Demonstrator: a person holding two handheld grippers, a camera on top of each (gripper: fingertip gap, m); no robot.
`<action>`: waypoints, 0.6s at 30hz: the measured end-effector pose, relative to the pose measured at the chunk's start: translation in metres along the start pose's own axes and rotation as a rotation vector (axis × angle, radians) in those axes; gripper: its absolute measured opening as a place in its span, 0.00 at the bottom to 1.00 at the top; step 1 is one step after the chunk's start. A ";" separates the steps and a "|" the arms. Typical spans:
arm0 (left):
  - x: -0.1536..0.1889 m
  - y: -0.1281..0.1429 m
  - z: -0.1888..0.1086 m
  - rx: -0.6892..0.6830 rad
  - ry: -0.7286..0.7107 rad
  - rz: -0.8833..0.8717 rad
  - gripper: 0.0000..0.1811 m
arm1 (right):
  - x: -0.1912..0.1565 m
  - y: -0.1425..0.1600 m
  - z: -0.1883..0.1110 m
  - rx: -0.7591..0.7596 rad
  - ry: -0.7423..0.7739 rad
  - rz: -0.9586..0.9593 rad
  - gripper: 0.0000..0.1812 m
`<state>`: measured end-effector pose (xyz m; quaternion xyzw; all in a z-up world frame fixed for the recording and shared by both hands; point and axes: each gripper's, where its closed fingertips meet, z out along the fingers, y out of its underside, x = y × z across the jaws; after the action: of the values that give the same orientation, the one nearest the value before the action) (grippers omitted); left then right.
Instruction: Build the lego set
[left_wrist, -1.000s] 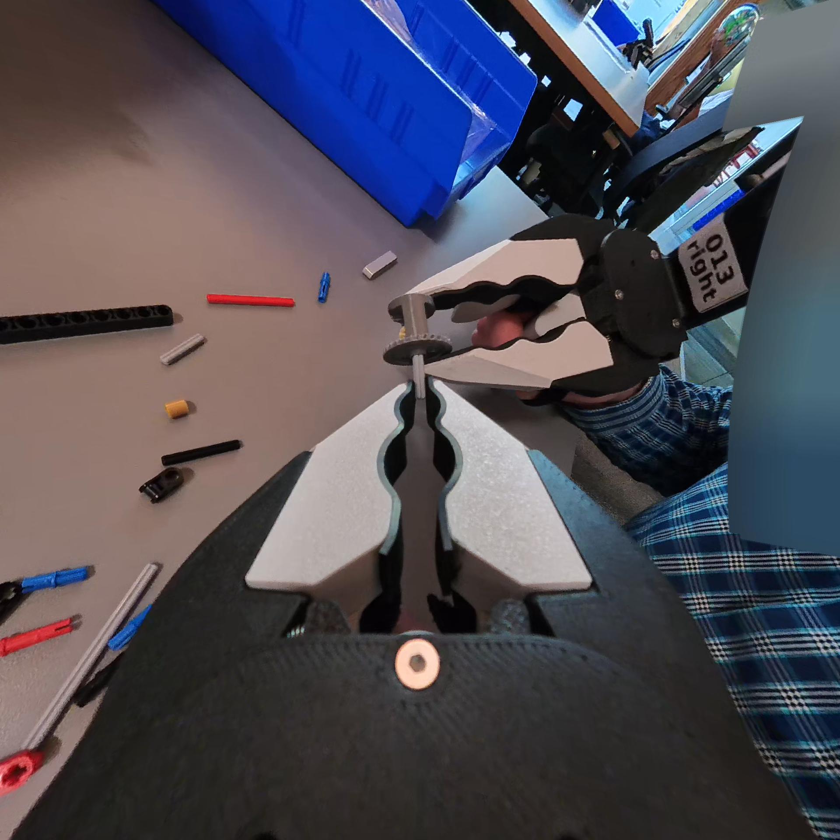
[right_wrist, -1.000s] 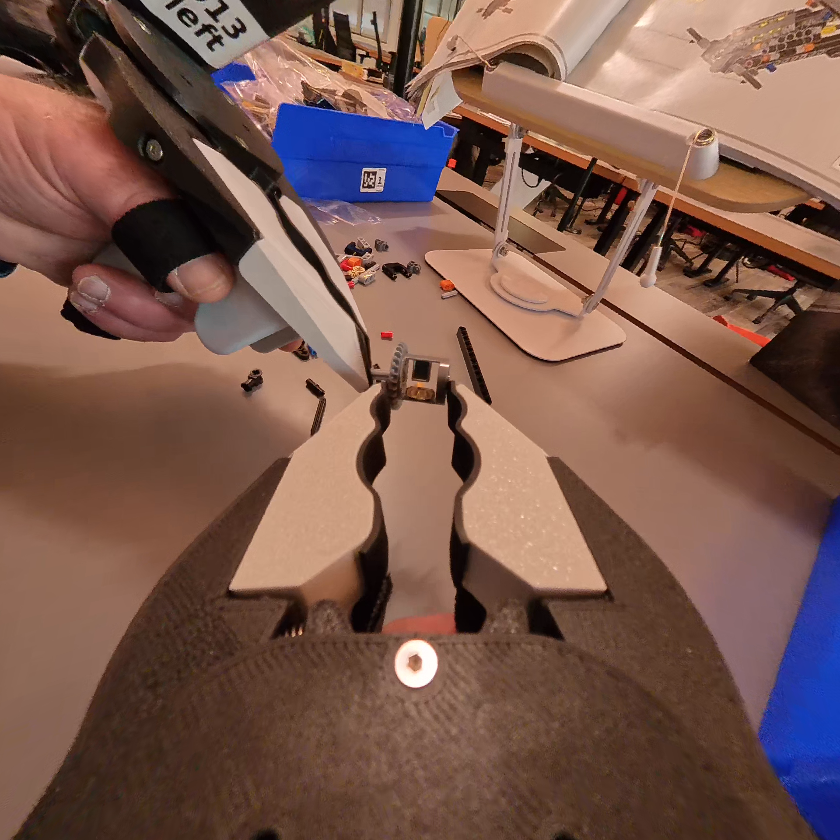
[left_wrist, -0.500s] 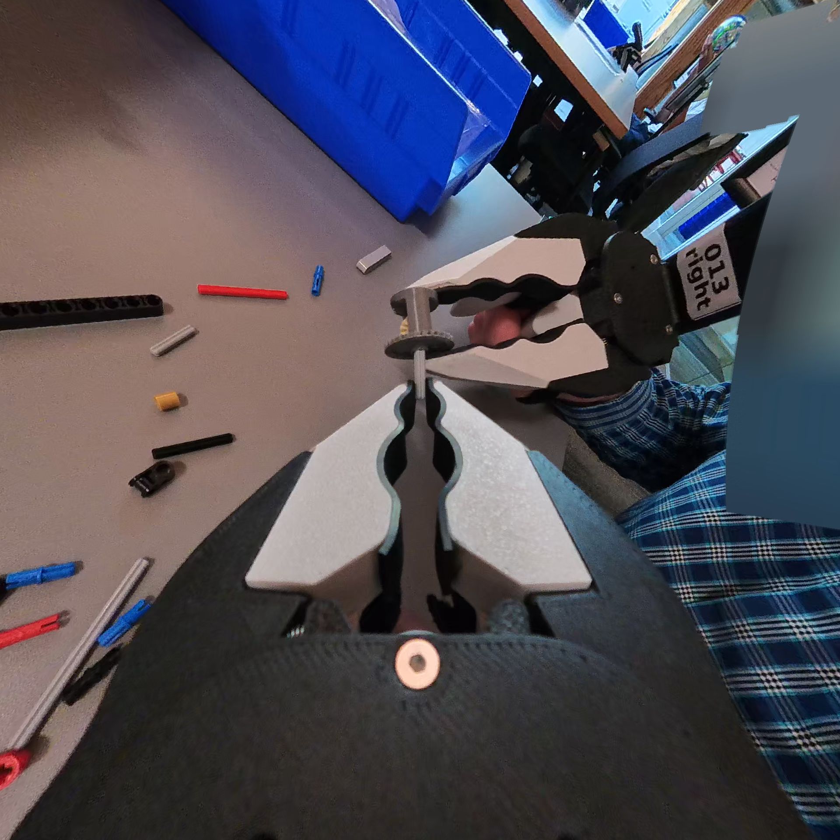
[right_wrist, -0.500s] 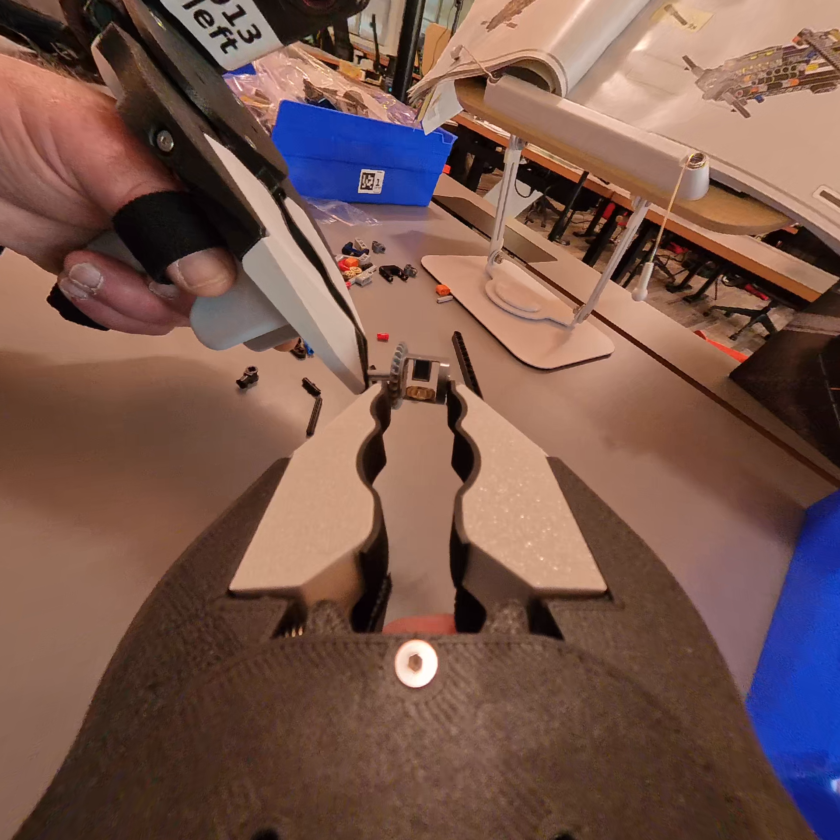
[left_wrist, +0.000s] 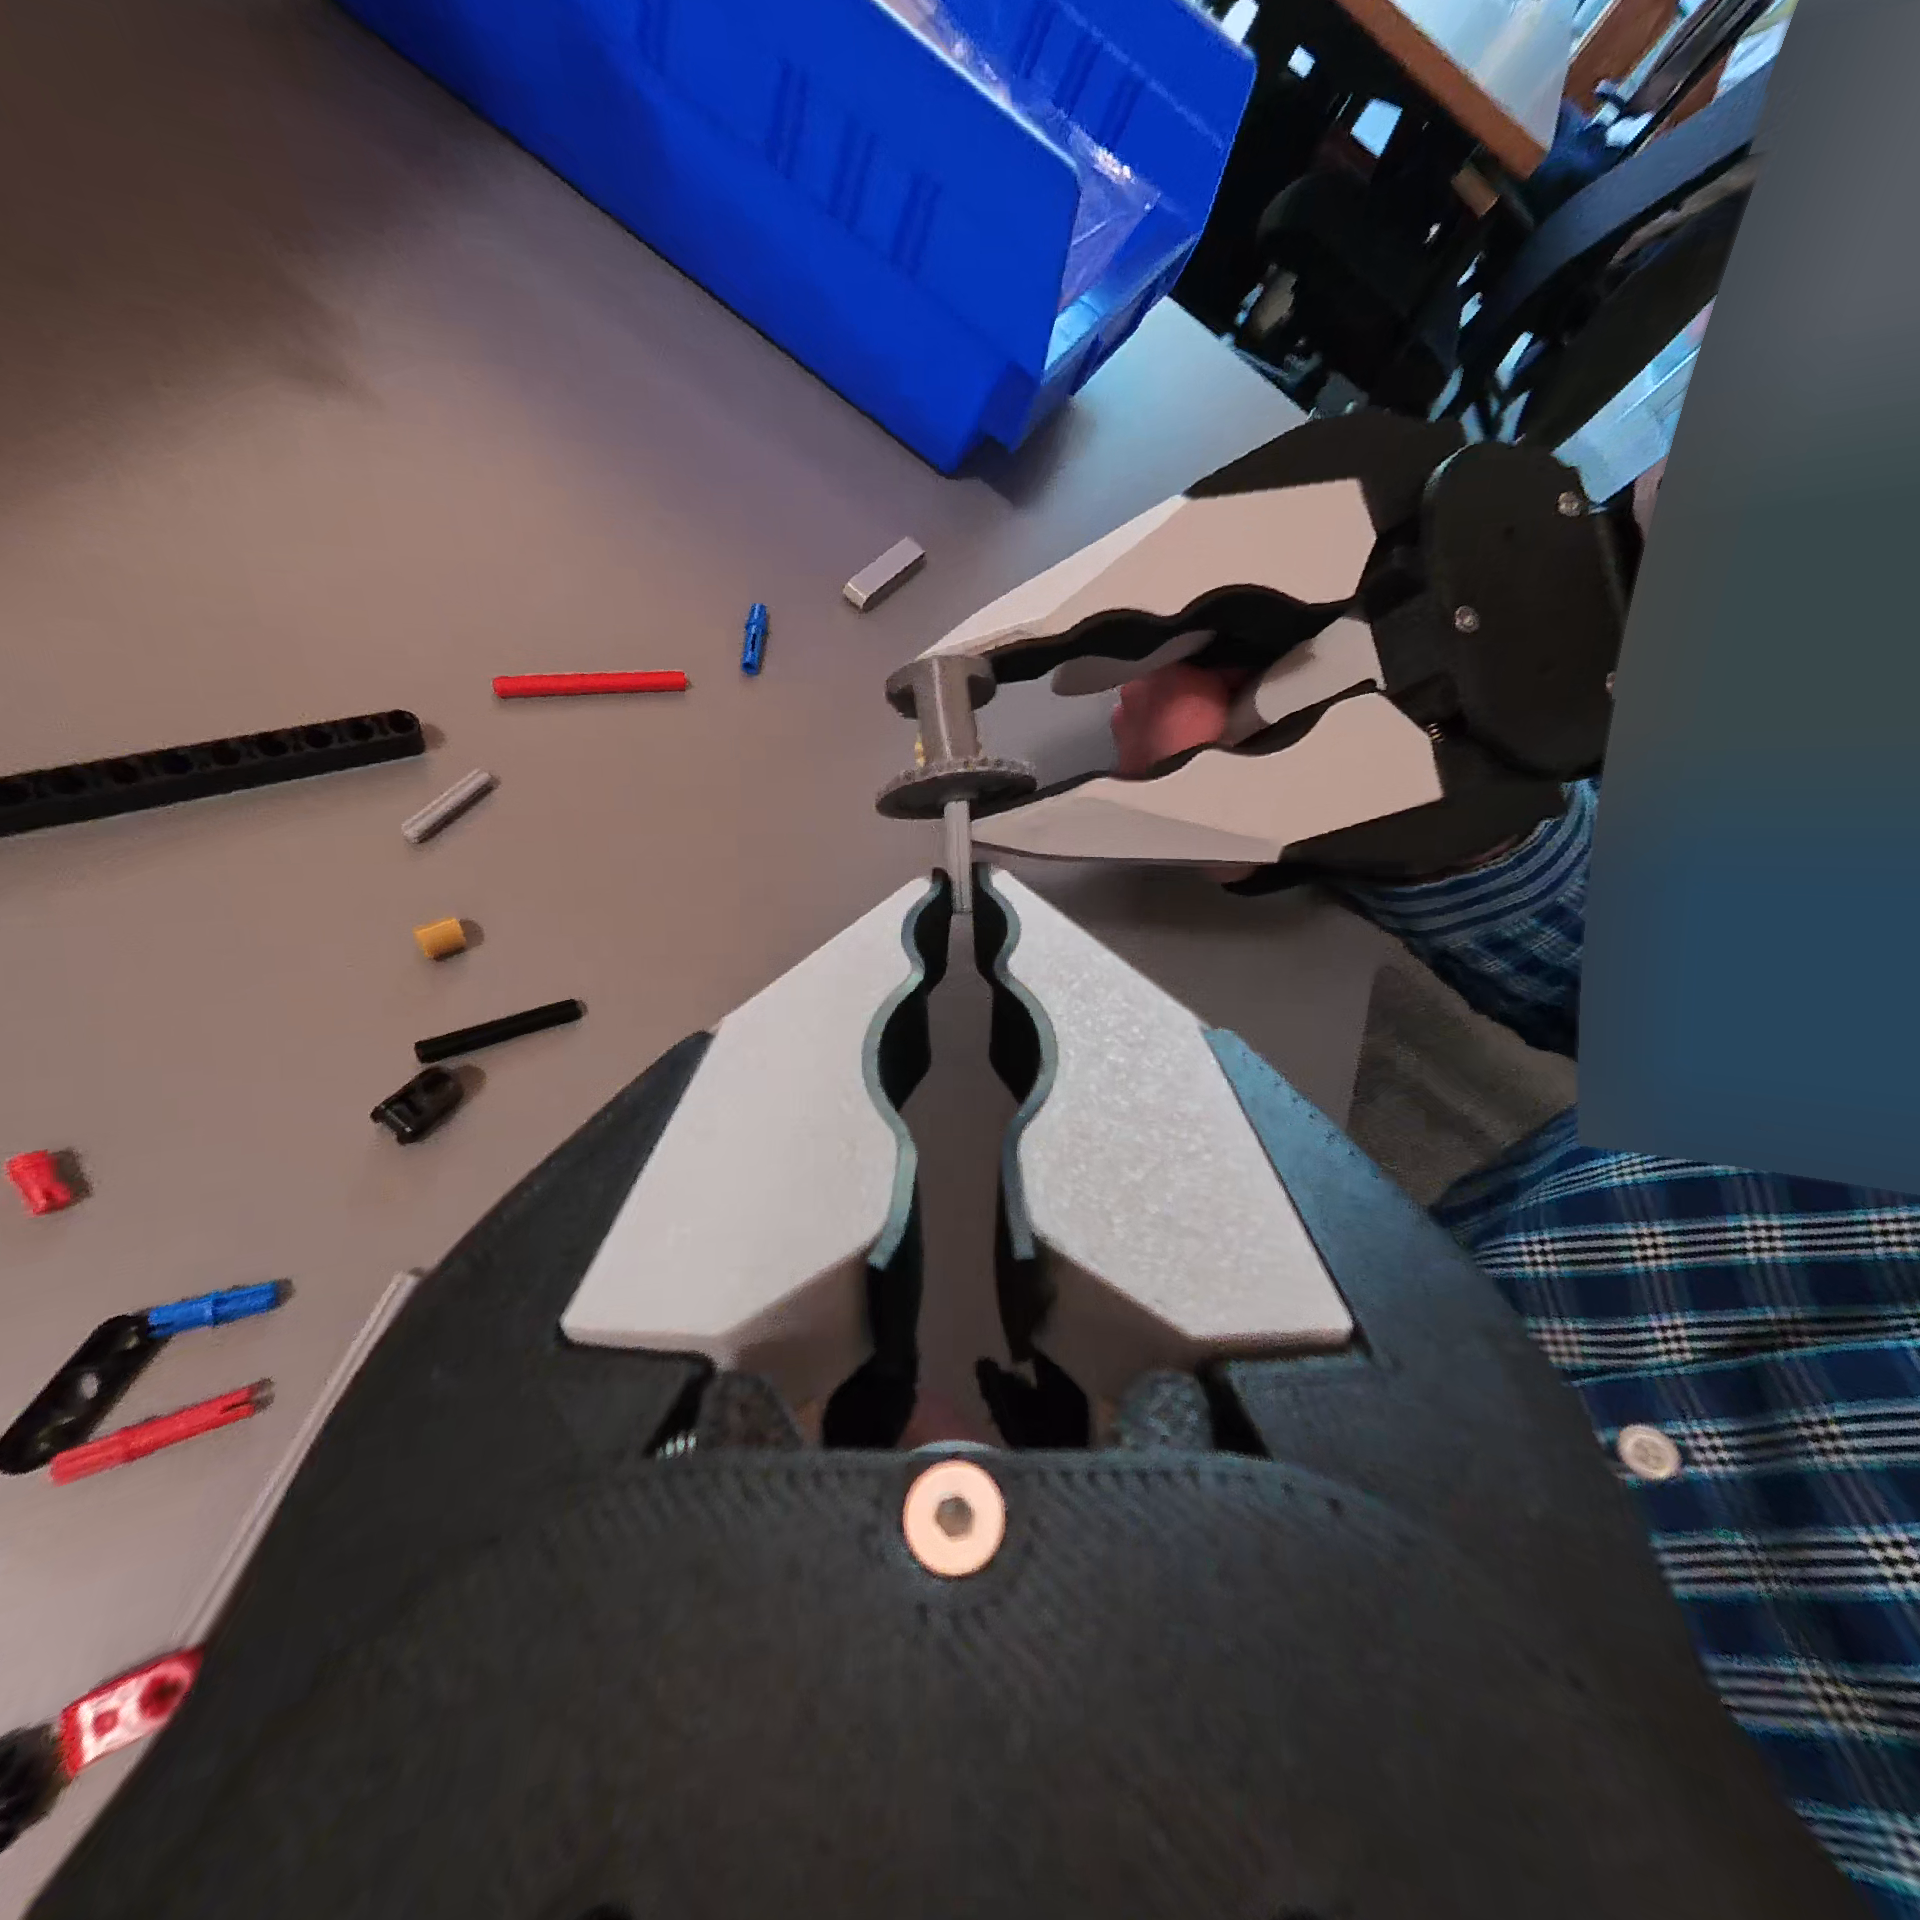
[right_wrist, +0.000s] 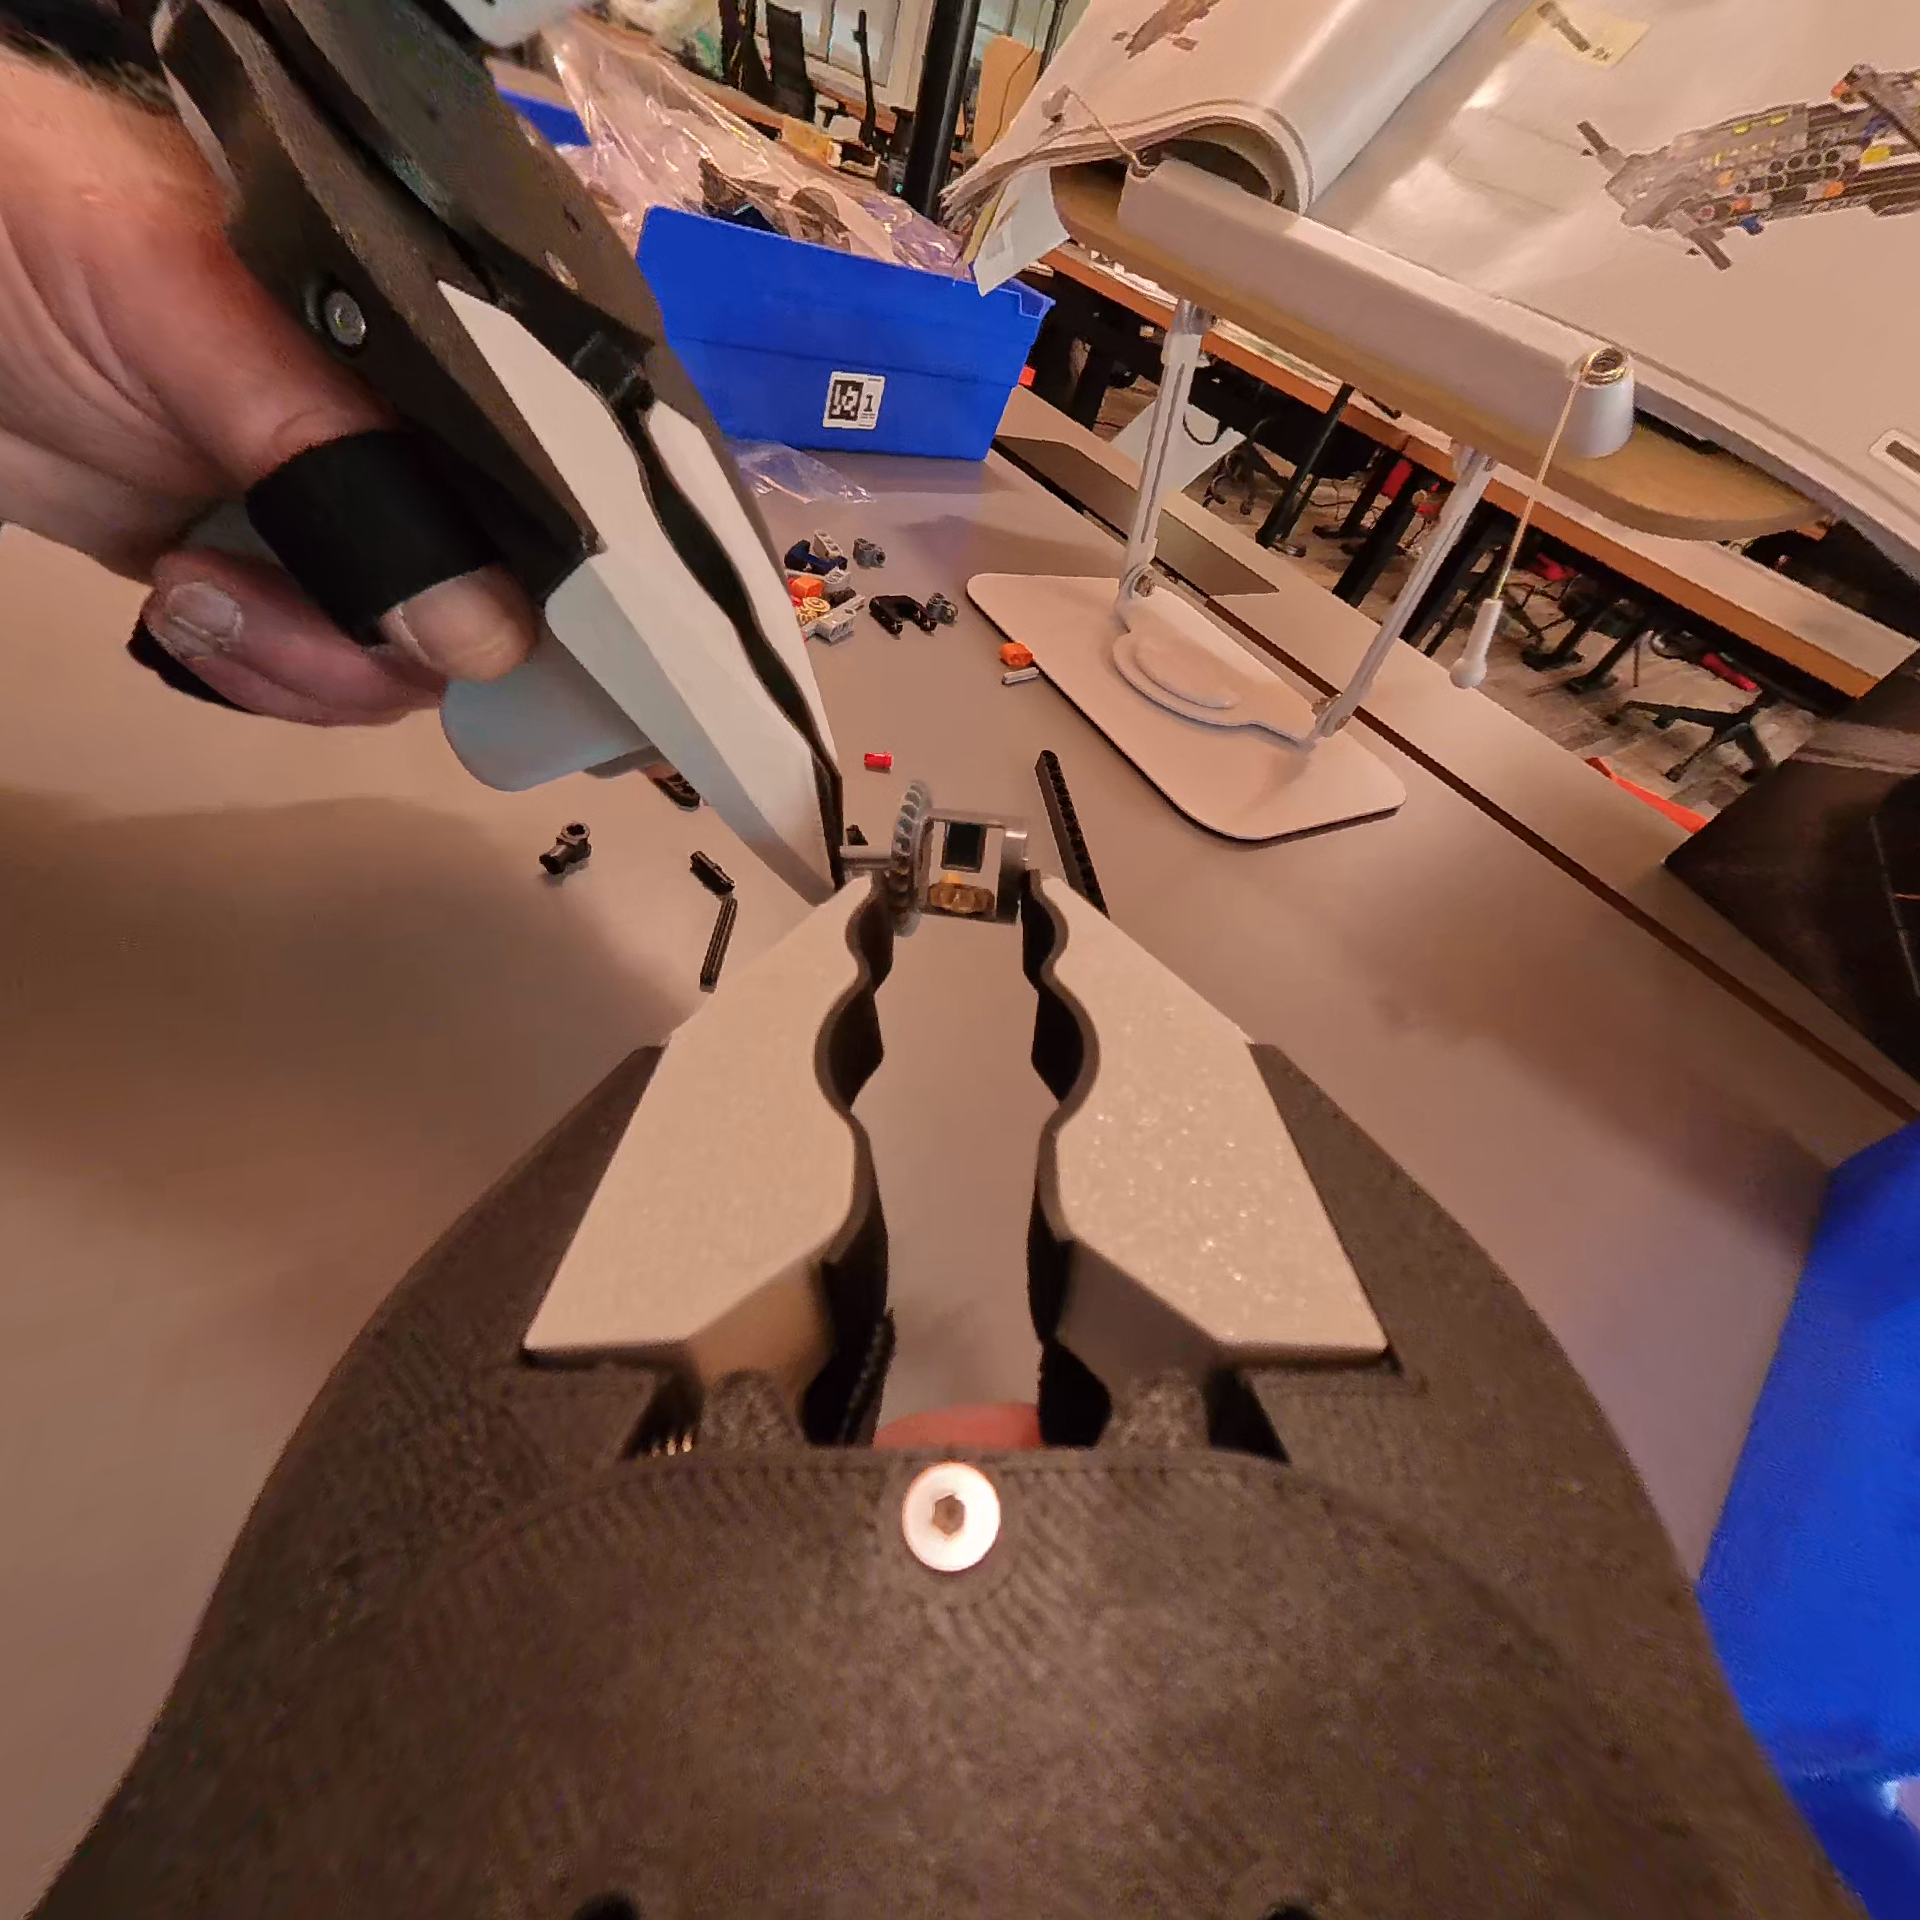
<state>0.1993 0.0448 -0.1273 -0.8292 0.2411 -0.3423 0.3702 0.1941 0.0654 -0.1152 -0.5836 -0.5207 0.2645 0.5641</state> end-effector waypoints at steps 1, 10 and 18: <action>0.000 0.000 0.000 -0.008 -0.008 0.010 0.01 | 0.000 0.000 0.000 -0.001 0.002 -0.008 0.13; -0.003 0.004 -0.002 -0.085 -0.065 0.096 0.01 | -0.003 0.002 0.000 -0.019 0.012 -0.059 0.12; -0.002 0.003 0.000 -0.080 -0.053 0.066 0.01 | -0.004 0.002 0.000 -0.027 0.021 -0.073 0.12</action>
<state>0.1975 0.0444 -0.1302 -0.8439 0.2718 -0.2977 0.3539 0.1930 0.0622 -0.1182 -0.5743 -0.5393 0.2308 0.5710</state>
